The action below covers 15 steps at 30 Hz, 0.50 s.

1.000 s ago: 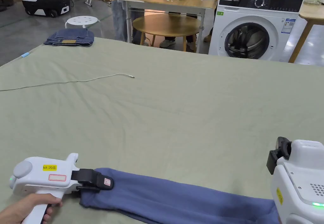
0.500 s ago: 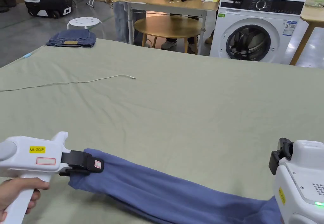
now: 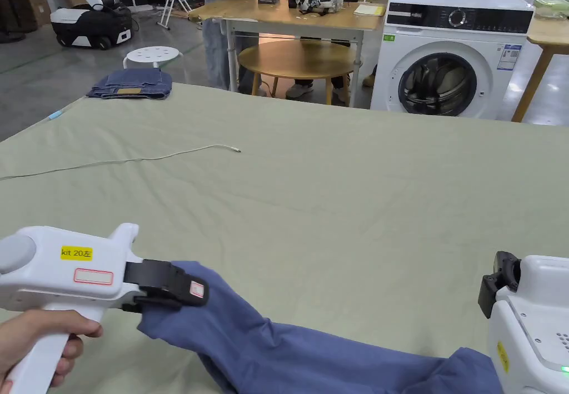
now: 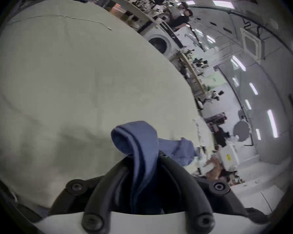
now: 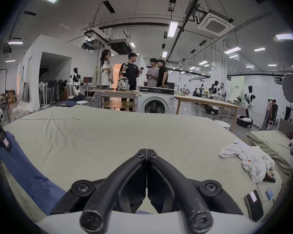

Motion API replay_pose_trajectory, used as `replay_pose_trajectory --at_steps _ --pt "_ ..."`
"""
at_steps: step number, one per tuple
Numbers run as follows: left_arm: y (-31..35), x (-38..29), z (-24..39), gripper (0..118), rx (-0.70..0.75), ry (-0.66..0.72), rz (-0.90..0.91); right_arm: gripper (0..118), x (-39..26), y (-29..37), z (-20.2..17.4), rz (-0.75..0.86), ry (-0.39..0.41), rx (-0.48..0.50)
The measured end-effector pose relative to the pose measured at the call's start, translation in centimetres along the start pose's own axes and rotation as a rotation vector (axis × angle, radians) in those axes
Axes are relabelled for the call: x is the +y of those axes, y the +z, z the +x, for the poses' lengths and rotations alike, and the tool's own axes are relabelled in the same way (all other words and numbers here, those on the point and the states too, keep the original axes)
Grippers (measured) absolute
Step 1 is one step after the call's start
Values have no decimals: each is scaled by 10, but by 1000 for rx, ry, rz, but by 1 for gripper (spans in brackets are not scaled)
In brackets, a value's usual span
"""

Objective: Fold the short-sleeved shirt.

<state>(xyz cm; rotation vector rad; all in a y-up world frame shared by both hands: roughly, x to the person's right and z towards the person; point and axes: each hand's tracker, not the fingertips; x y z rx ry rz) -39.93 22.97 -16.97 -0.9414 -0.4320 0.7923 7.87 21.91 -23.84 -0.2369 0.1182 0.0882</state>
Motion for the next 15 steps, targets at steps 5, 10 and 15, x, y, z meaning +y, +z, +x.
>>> replay_pose_trajectory --at_steps 5,10,15 --pt "-48 -10 36 8 -93 -6 -63 0 -2 1 6 -5 -4 -9" --pt "-114 -19 51 8 -41 -6 -119 0 -6 4 14 -13 -19 -22" --pt "-184 -25 38 8 80 -3 -223 0 -9 7 21 -25 -23 -41"
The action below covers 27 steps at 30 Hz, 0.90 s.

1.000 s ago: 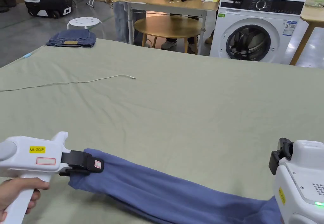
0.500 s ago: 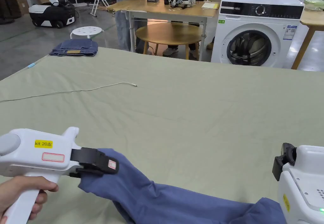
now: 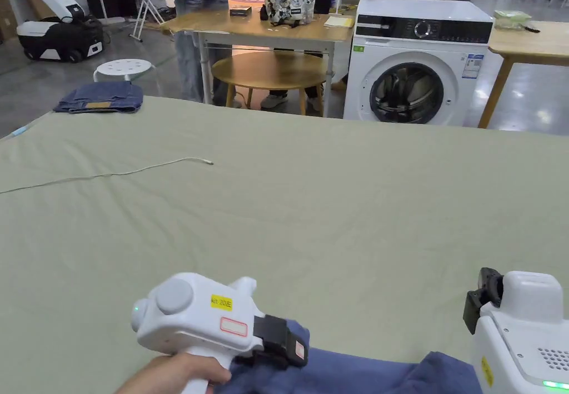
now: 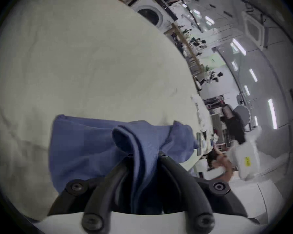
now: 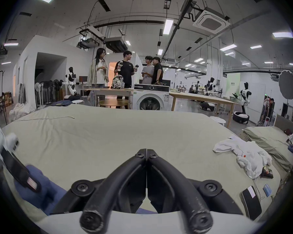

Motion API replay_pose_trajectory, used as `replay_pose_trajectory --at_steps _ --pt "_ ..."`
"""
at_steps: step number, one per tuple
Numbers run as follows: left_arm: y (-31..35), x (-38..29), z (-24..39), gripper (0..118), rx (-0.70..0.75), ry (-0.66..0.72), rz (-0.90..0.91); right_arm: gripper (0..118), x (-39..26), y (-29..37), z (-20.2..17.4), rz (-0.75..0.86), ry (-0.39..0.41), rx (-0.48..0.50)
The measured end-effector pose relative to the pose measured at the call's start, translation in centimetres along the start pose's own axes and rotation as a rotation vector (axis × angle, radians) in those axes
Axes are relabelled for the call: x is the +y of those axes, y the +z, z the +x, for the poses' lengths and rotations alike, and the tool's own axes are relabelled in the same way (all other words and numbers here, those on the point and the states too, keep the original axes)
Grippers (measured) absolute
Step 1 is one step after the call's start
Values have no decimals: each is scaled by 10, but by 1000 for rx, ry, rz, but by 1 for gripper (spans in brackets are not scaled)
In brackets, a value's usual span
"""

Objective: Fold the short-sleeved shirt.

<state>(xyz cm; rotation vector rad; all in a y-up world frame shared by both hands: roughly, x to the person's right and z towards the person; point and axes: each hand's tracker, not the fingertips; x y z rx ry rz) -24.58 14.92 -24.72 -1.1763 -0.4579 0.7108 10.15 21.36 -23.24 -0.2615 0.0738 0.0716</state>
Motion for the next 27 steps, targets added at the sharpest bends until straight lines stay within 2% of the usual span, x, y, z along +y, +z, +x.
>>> replay_pose_trajectory --at_steps 4,7,10,12,15,19,22,27 --pt "-38 1 -5 8 90 25 -30 0 -2 1 6 -10 -3 -14" --pt "-51 -2 -4 8 103 38 -16 0 -5 1 9 -17 -3 -23" --pt "-52 -6 3 20 123 12 -2 0 -8 1 11 -27 -6 -25" --pt "-45 -6 7 41 100 0 -5 0 -9 1 11 -33 -4 -25" --pt "-32 -8 17 45 67 -1 -2 0 -11 0 12 -41 -3 -24" --pt "-8 -7 25 44 32 -41 12 0 -13 0 13 -47 -8 -22" --pt "11 -8 26 13 11 -79 37 0 -14 0 13 -50 -10 -21" --pt "31 -10 14 9 -14 -81 143 0 -15 -1 15 -56 -18 -20"
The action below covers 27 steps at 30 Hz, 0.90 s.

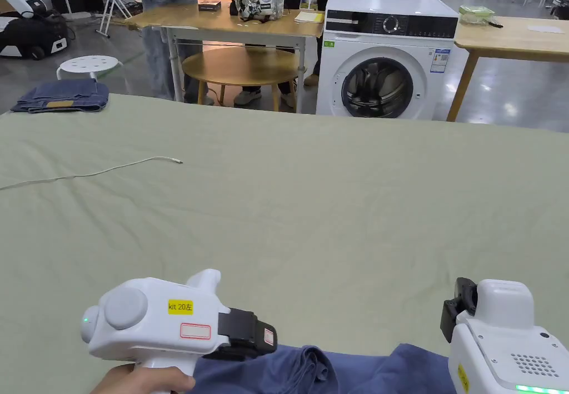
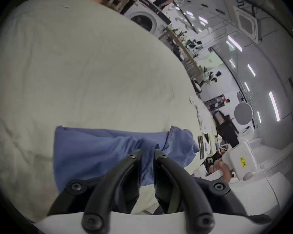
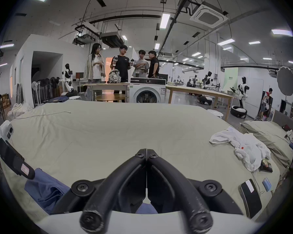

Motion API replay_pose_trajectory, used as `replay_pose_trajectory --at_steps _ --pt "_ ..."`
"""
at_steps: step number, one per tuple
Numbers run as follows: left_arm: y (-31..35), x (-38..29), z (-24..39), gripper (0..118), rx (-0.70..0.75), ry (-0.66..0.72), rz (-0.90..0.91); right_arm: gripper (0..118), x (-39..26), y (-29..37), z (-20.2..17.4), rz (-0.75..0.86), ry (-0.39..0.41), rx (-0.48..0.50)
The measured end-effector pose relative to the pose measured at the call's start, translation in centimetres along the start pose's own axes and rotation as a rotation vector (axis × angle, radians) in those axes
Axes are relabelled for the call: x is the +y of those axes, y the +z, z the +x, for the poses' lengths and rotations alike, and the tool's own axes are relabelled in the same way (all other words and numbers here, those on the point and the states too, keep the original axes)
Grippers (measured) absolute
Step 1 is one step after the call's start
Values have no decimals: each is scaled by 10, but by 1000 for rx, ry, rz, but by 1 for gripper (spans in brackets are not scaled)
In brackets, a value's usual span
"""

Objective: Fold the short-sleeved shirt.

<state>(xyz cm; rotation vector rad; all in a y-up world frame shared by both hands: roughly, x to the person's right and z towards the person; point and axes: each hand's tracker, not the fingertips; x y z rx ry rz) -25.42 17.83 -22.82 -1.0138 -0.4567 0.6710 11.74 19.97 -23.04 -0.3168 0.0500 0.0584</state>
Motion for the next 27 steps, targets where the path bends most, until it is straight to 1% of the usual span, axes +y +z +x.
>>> replay_pose_trajectory --at_steps 1,2,4,8,10,13,15,18,19,21,23,27 --pt "-2 -1 -3 7 27 8 4 0 0 0 0 -1 -2 0" --pt "-7 -2 -4 6 87 -5 -16 0 -1 0 0 -1 -3 1" --pt "-22 -6 -8 6 150 -34 -66 0 -2 0 0 -5 -2 4" --pt "-59 -21 -6 6 80 -25 -200 0 -5 0 -1 -15 0 6" --pt "-72 -27 -1 6 45 -30 -220 0 -6 0 0 -20 -1 5" --pt "-85 -31 7 6 -109 -6 -210 0 -7 0 1 -21 1 5" --pt "-95 -32 11 6 -105 -14 -202 0 -7 0 2 -18 7 3" --pt "-117 -34 11 6 1 -51 -232 0 -5 0 5 -13 1 0" --pt "-123 -35 10 5 -32 -29 -234 0 -5 0 5 -13 1 -1" --pt "-135 -39 7 2 -51 9 -233 0 -4 0 7 -10 -3 -4" --pt "-140 -40 4 0 -12 -10 -215 0 -3 0 8 -9 -7 -6" --pt "-131 -41 3 0 -27 -1 -200 0 -1 2 9 -1 -8 -8"
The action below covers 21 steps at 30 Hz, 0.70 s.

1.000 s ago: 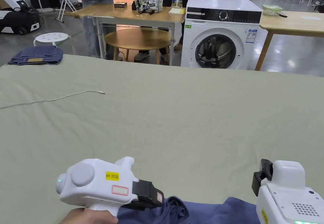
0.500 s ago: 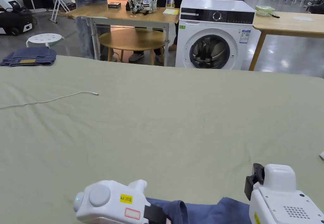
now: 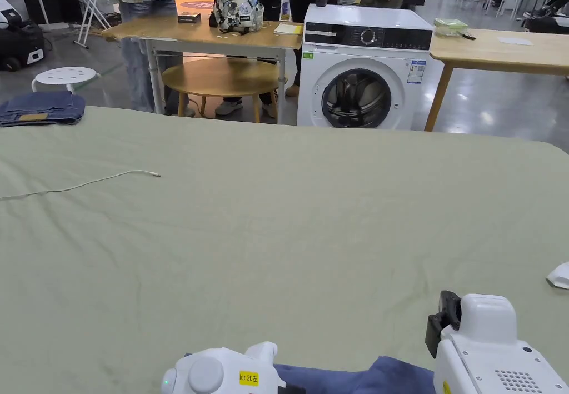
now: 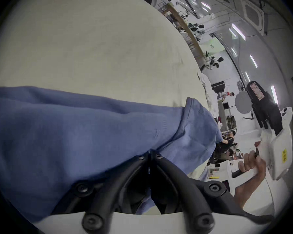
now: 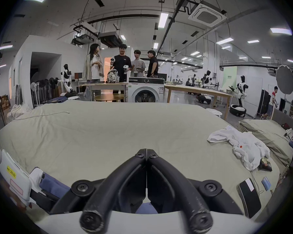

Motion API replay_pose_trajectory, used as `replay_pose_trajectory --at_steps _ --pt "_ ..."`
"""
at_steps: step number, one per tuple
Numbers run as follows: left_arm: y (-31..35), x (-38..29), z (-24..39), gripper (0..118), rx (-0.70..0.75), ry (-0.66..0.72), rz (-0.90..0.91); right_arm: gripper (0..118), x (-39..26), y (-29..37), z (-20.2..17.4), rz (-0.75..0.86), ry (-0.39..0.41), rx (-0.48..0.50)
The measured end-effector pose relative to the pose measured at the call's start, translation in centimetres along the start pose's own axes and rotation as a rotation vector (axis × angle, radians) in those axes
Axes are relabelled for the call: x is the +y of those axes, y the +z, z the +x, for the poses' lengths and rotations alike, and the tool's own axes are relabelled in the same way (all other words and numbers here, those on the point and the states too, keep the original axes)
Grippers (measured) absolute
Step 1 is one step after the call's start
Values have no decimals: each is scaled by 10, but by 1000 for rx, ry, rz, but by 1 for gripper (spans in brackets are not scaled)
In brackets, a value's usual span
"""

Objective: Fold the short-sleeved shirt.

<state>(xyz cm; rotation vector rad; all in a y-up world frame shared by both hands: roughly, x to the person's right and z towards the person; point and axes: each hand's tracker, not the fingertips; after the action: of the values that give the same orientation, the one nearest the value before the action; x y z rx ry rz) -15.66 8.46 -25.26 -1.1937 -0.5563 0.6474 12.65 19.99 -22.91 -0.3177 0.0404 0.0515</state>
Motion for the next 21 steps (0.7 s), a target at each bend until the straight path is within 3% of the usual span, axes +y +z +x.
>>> replay_pose_trajectory --at_steps 4,9,12,16,21 --pt "28 1 6 0 -32 4 23 0 1 0 0 4 3 1" --pt "97 7 4 0 -70 -28 176 0 4 -1 -1 10 2 7" --pt "139 8 -10 0 -13 -66 238 0 7 -1 -4 20 0 14" --pt "174 6 -46 2 13 -19 278 0 9 0 -9 37 -4 24" --pt "183 -3 -91 63 20 61 286 0 9 -2 -16 34 -2 37"
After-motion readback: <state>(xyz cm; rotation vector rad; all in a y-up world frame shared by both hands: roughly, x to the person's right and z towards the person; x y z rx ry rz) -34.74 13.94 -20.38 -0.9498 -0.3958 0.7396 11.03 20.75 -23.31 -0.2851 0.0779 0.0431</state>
